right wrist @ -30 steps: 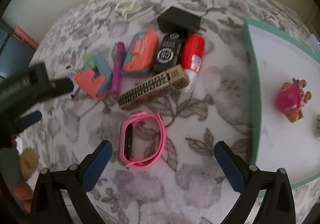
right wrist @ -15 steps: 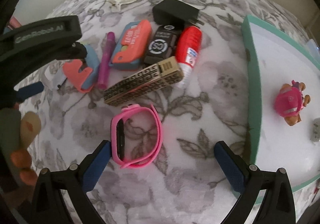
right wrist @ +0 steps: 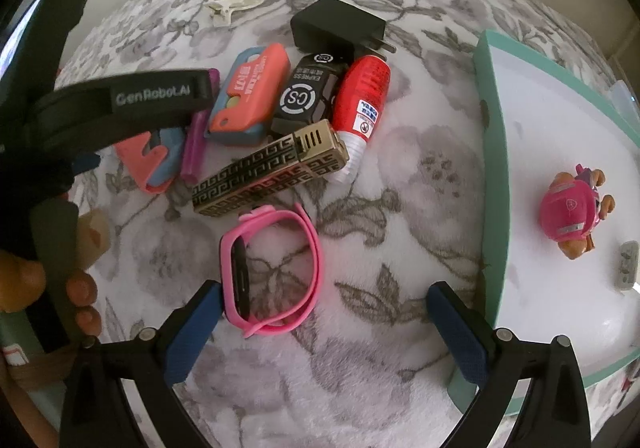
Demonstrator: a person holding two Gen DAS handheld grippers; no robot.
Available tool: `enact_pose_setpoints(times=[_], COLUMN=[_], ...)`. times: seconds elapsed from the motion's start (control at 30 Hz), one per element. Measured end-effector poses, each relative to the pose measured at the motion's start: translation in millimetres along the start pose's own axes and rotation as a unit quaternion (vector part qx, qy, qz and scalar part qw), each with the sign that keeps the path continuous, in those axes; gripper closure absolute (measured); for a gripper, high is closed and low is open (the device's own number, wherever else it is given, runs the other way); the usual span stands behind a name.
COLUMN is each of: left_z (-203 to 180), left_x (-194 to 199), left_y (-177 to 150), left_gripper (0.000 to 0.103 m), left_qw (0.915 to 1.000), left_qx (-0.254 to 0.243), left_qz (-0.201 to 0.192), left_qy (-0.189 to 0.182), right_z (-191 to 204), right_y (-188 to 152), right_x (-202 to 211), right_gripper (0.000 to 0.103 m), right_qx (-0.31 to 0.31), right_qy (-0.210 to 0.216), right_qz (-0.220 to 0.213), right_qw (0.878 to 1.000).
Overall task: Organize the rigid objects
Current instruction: 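Grasp the pink watch band with the right gripper while the left gripper grasps the pink-and-teal toy knife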
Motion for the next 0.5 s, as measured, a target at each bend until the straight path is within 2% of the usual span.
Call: enact_pose_setpoints(times=[0.1, 0.2, 0.27, 0.33, 0.5], left_z=[7, 12, 12, 11, 11], left_x=[0, 1, 4, 8, 11], left_y=[-2, -2, -1, 0, -1], left_gripper=[0.003, 0.017, 0.032, 0.043, 0.055], left_qw=[0.9999, 0.9995, 0.9995, 0.9995, 0.9994], left_qx=[0.002, 0.007, 0.003, -0.006, -0.010], left_qz=[0.015, 0.022, 0.020, 0.016, 0.018], left_qy=[-0.002, -0.023, -0.023, -0.026, -0.029], right_z=[6, 6, 4, 2, -1], right_y=[2, 2, 1, -1, -2], right_x=[-4, -2, -1, 2, 6], right_gripper=[0.001, 0.003, 0.004, 0.006, 0.017], right_qx=[0.000, -0.003, -0.006, -0.009, -0.010], right_qy=[0.000, -0.001, 0.001, 0.005, 0.015], right_qz=[0.001, 0.001, 0.000, 0.000, 0.000], right_qw=[1.000, 1.000, 1.000, 1.000, 1.000])
Point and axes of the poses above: each gripper's, at about its wrist camera, not at the fingertips, and x roughly against the way its jaws point, z to its left, y to its top, the point moved 3 cm from there along -x, roughly the way its jaws point, and after that the axes turned 5 degrees about z, right-handed, at the moved point
